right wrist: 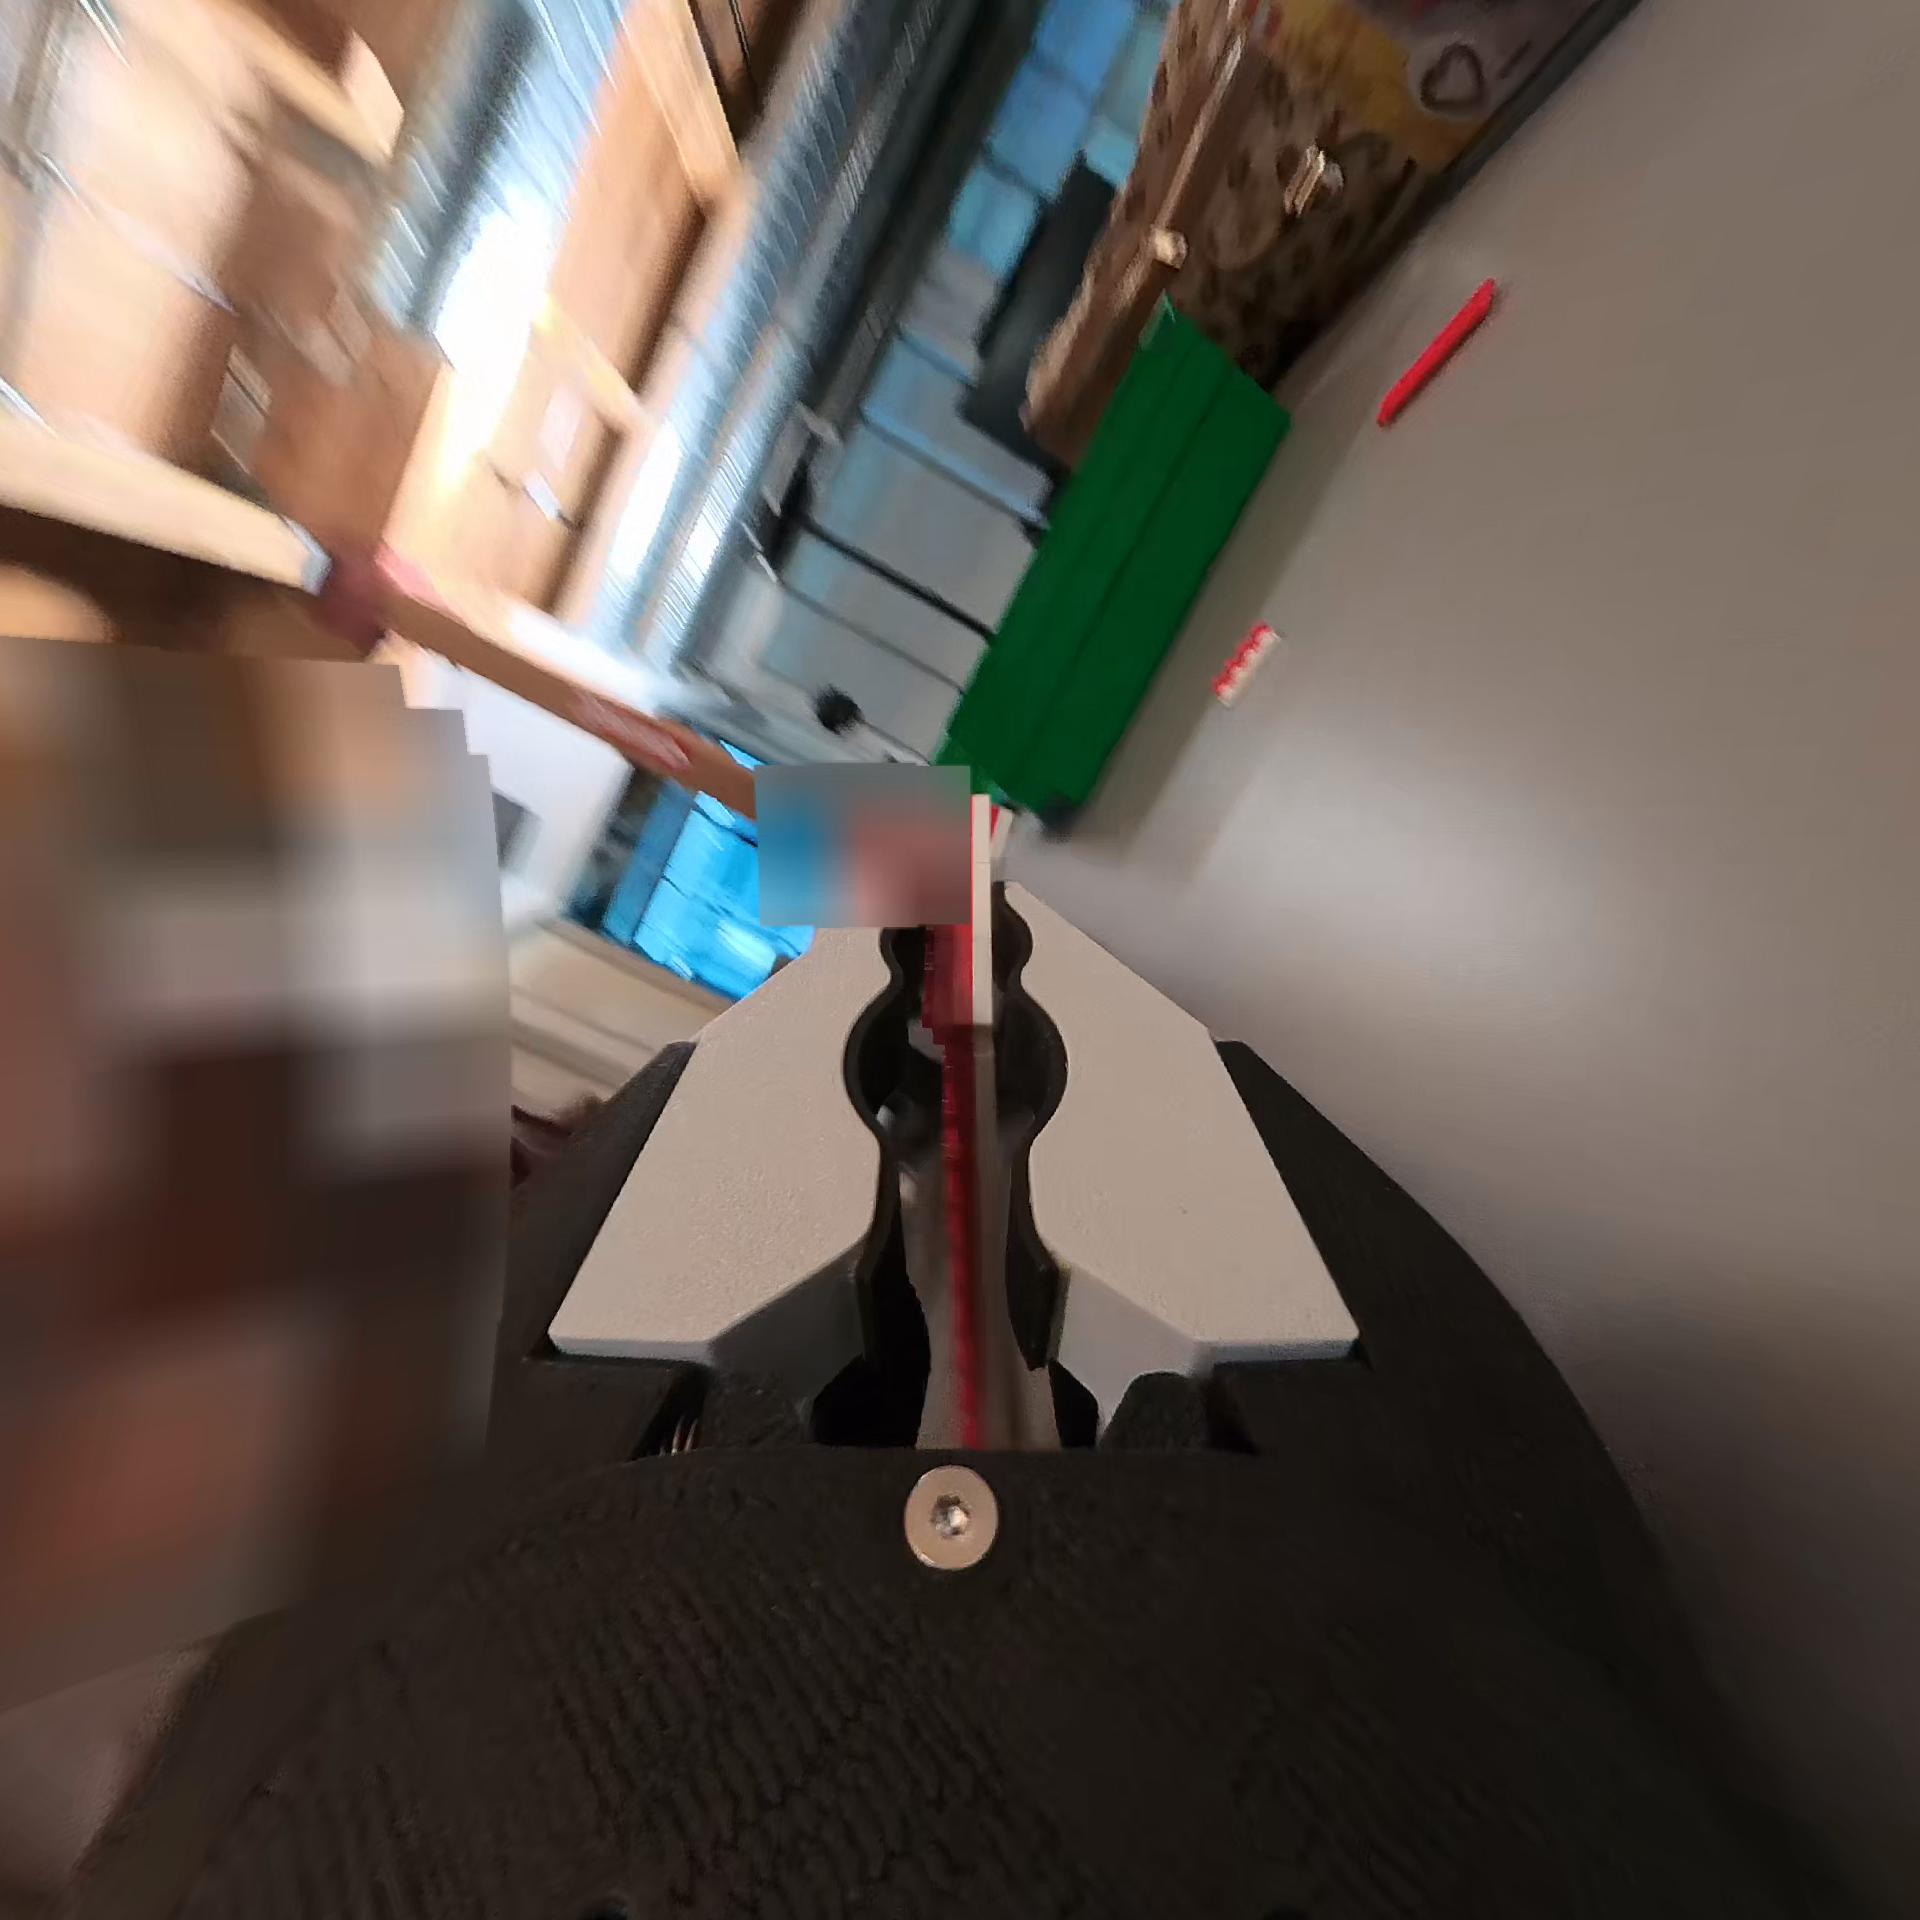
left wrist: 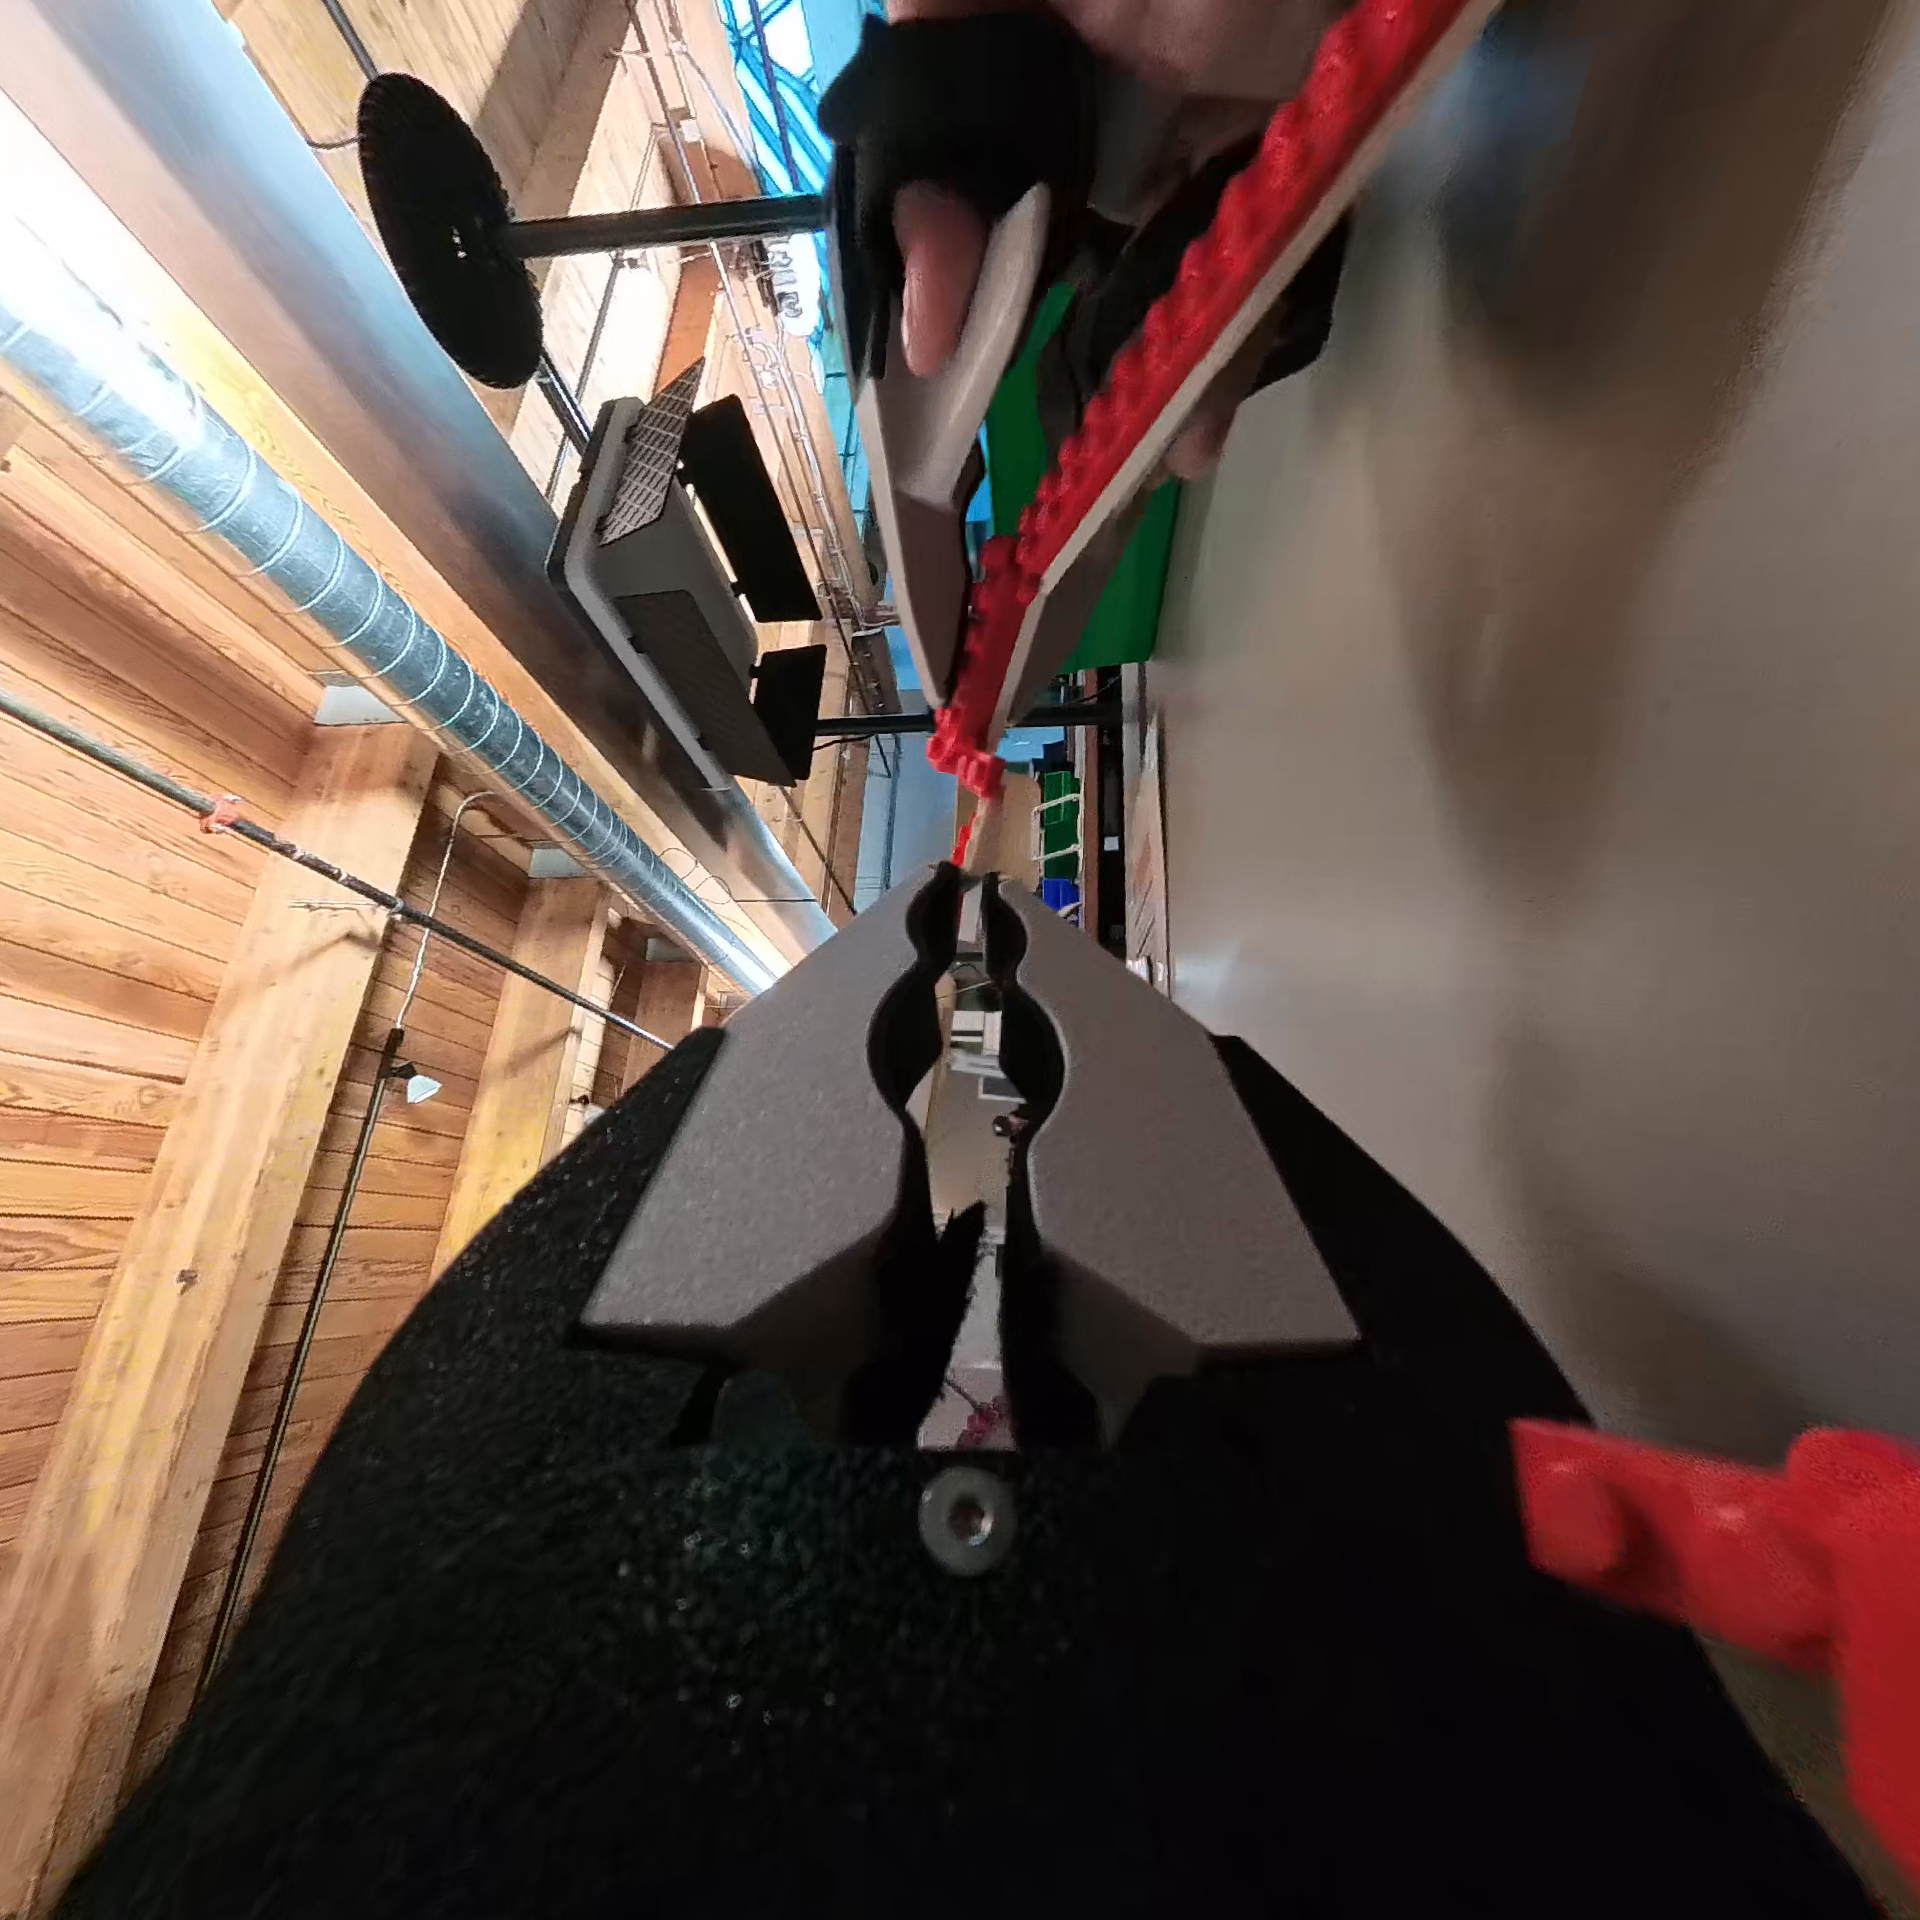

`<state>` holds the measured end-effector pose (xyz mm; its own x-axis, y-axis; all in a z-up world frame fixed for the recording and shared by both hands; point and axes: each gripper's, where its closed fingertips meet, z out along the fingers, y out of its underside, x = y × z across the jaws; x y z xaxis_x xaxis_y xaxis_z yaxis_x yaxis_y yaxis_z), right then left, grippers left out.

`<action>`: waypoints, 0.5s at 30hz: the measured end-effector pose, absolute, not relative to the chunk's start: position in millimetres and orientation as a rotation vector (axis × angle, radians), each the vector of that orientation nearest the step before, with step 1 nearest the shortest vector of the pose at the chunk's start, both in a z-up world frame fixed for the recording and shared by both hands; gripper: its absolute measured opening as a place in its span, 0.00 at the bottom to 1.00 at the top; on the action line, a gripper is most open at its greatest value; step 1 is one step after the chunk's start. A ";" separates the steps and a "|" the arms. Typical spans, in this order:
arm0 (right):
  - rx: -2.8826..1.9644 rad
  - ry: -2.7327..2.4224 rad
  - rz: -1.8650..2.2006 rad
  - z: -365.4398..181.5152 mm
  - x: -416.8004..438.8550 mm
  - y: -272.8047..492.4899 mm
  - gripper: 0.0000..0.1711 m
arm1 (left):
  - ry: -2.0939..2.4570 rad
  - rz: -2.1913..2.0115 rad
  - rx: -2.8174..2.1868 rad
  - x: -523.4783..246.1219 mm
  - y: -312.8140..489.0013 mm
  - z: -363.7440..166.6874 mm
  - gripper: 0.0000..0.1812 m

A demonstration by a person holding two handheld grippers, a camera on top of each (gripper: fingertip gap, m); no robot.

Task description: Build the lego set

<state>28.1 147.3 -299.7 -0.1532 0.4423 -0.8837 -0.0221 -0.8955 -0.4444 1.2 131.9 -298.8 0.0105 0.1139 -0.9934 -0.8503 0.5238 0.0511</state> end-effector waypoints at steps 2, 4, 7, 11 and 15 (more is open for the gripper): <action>-1.792 -0.402 2.142 -298.5 26.2 149.5 0.05 | 1.347 0.860 -0.719 -0.4 133.1 -297.4 0.01; -1.799 -0.387 2.130 -301.3 23.9 149.4 0.05 | 1.362 0.858 -0.728 -1.6 134.3 -300.7 0.01; -1.787 -0.383 2.101 -300.9 24.2 152.6 0.06 | 1.402 0.851 -0.730 0.2 134.9 -307.9 0.01; -1.768 -0.345 2.098 -299.1 25.0 154.5 0.06 | 1.419 0.864 -0.744 -0.6 137.9 -312.0 0.01; -1.707 -0.192 2.150 -291.8 25.6 158.2 0.05 | 1.385 0.877 -0.715 0.9 134.4 -303.7 0.01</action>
<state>25.6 158.2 -291.8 -0.1846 0.3804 -0.9062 -0.2134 -0.9156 -0.3409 0.9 134.4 -303.7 -0.0214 0.1022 -0.9945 -0.8551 0.5135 0.0711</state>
